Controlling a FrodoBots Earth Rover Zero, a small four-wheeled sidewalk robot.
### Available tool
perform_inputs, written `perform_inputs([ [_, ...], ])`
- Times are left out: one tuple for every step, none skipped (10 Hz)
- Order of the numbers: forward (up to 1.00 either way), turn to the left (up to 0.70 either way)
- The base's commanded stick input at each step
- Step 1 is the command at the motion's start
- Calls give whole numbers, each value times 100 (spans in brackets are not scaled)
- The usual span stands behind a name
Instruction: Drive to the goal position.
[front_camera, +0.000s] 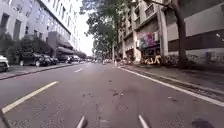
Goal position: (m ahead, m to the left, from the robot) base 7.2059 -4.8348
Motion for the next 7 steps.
perform_inputs([
  [70, 0],
  [70, 0],
  [70, 0],
  [70, 0],
  [70, 0],
  [70, 0],
  [70, 0],
])
